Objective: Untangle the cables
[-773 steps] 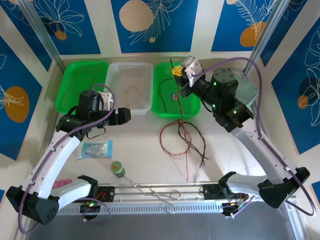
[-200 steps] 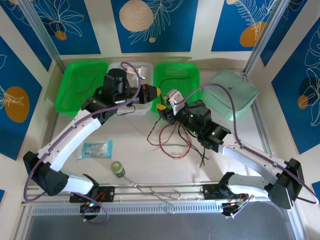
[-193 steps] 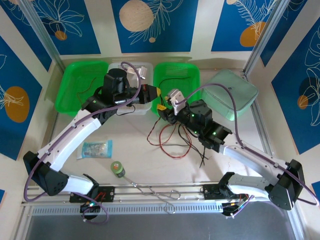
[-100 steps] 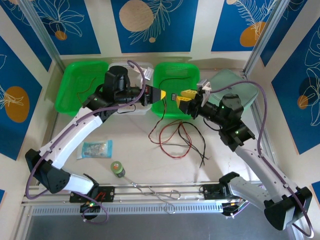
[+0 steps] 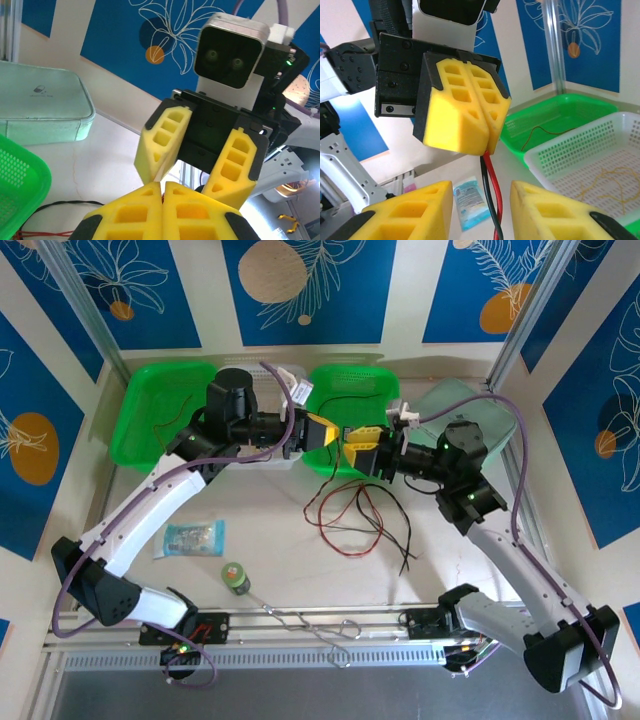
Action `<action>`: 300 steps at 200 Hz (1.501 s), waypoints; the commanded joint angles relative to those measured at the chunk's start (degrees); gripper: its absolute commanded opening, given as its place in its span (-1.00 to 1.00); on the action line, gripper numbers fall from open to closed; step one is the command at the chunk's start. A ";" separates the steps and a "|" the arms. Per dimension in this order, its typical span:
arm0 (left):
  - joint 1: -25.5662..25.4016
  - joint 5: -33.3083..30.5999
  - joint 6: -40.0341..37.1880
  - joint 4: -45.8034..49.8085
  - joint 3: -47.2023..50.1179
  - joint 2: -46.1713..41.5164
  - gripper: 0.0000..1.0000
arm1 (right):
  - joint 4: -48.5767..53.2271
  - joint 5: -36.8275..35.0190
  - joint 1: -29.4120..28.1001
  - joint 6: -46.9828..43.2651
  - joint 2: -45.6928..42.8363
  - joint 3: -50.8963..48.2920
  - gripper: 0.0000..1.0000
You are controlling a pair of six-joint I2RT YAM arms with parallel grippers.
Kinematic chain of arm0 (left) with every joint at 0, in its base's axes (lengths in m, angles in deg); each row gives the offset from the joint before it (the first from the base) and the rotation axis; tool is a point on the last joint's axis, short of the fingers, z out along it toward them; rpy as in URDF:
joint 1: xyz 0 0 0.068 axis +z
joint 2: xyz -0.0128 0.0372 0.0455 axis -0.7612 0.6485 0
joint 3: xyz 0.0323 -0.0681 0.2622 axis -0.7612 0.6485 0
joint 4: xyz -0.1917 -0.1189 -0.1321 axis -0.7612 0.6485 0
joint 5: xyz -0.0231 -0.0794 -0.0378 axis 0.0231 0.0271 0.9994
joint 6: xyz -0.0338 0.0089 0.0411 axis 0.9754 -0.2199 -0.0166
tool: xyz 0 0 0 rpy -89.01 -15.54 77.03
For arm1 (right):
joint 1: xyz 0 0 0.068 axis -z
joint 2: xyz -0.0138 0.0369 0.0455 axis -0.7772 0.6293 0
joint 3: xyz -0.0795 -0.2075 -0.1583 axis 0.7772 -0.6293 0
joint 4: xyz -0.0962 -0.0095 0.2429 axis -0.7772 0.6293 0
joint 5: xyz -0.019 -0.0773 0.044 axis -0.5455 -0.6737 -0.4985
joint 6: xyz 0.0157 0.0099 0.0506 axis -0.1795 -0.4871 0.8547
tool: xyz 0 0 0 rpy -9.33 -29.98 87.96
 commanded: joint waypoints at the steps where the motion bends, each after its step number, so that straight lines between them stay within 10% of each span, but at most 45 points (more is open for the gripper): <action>1: 0.28 2.95 -1.30 -3.07 0.13 -0.81 -1.00 | -0.38 4.27 0.32 1.19 1.42 2.84 -0.31; 124: 0.28 3.65 -0.94 -2.39 0.97 -1.16 -1.00 | -1.21 10.30 0.90 2.44 6.31 6.34 -1.00; 232: 1.00 -3.65 -1.47 -0.67 1.45 -2.21 -1.00 | -1.23 4.23 3.88 1.32 1.57 1.84 -1.00; 300: 0.86 -26.32 -7.50 3.65 2.37 -8.44 -1.00 | -0.32 -14.92 2.96 2.81 -6.27 1.63 -1.00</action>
